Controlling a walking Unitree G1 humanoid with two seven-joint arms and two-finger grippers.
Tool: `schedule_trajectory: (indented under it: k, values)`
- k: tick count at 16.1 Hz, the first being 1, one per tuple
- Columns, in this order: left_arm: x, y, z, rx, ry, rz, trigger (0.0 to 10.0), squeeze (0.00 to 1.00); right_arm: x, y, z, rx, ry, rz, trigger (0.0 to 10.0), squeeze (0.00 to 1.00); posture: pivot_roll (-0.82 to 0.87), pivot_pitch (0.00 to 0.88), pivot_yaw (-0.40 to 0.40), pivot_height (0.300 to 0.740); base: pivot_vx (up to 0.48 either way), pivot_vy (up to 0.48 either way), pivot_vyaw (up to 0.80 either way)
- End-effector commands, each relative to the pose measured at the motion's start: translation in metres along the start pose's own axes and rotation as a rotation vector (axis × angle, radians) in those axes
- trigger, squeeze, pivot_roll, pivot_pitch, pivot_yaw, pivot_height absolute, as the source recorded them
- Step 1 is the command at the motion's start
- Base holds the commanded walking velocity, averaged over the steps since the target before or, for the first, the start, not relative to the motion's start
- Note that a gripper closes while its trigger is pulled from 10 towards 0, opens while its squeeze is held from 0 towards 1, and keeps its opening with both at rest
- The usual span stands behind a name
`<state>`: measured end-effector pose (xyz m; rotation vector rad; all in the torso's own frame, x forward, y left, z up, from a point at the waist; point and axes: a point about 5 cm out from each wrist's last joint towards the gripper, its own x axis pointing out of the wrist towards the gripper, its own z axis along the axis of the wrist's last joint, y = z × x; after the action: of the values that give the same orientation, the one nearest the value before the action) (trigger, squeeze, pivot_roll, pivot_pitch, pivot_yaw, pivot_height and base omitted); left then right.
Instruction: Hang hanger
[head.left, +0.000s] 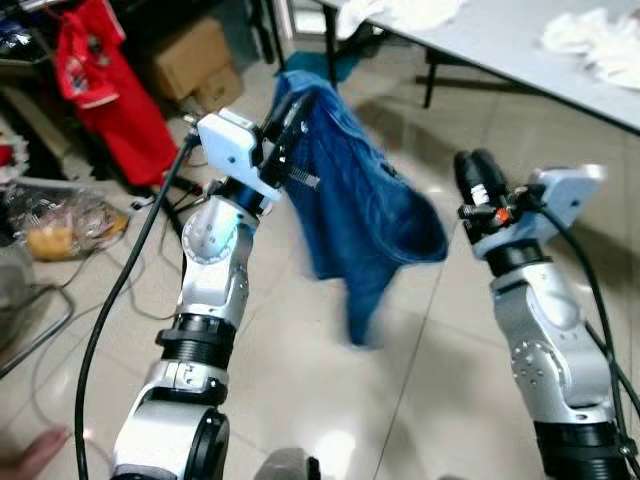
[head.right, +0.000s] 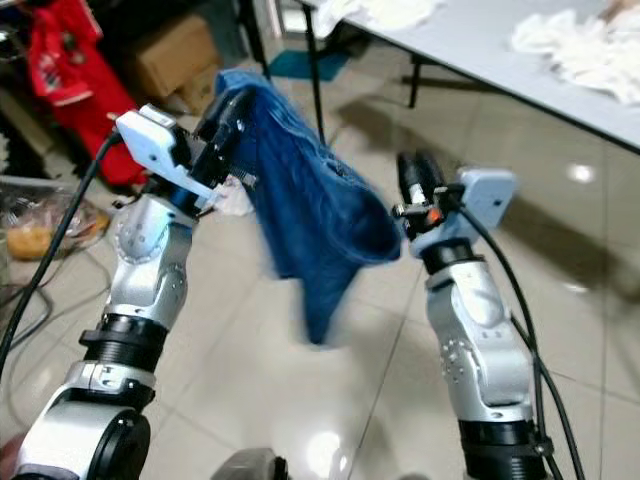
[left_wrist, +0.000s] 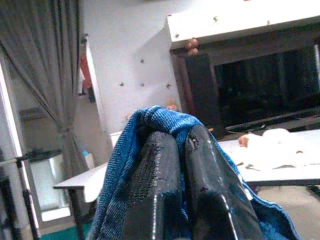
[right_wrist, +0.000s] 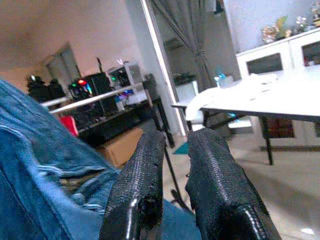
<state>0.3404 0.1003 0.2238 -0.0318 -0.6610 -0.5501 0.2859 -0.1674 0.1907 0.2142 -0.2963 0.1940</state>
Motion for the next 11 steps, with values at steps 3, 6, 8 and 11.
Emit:
schedule_trajectory:
  k: [3, 6, 8, 11]
  values:
    - [0.0045, -0.0024, 0.0056, 0.003, -0.024, -0.008, 0.0, 0.0, -0.0009, -0.0017, 0.0002, 0.015, -0.006, -0.009, 10.0, 0.0, -0.19, 0.015, 0.161, 0.74, 0.0, 0.0, 0.0]
    - [0.0071, -0.0033, 0.0061, -0.003, -0.03, -0.008, 0.0, 0.0, -0.0004, -0.0031, 0.0027, -0.009, -0.027, -0.006, 10.0, 0.0, -0.19, 0.008, 0.158, 0.74, 0.0, 0.0, 0.0]
    - [0.008, -0.0032, 0.0063, -0.004, -0.032, -0.007, 0.0, 0.0, 0.0017, -0.0022, 0.0034, -0.018, -0.038, 0.003, 10.0, 0.0, -0.18, 0.003, 0.157, 0.74, 0.0, 0.0, 0.0]
    - [0.0078, -0.0034, 0.0069, -0.004, -0.035, -0.004, 0.0, 0.0, 0.0048, -0.0025, 0.0027, -0.023, -0.035, 0.002, 10.0, 0.0, -0.18, 0.0, 0.155, 0.74, 0.0, 0.0, 0.0]
